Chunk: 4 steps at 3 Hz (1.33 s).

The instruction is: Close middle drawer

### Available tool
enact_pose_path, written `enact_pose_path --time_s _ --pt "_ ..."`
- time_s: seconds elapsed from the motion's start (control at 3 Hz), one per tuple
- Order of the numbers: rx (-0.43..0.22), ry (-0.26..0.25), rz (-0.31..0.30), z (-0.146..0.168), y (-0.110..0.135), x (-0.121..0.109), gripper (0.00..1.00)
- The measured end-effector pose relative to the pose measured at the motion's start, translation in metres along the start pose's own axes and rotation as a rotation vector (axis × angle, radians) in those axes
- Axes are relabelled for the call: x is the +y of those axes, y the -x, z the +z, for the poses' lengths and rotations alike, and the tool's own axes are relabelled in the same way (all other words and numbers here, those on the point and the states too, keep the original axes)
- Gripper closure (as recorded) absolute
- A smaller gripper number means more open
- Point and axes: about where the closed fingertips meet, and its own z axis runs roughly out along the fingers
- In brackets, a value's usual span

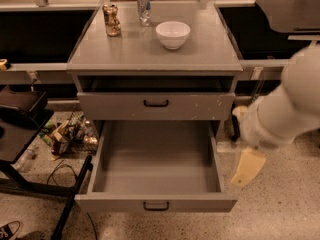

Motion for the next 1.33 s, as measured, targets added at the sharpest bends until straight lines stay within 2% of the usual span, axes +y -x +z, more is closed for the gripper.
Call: enact_pose_path --time_s 0.33,0.67,1.0,1.33 --pt "0.065 -0.002 0.016 0.085 -0.020 0.011 0.00" --pt "0.142 -0.048 0.063 0.149 -0.031 0.010 0.00" --pt "0.144 -0.048 0.053 0.150 -0.031 0.008 0.00" --pt "0.162 -0.003 0.038 0.185 -0.041 0.034 0.18"
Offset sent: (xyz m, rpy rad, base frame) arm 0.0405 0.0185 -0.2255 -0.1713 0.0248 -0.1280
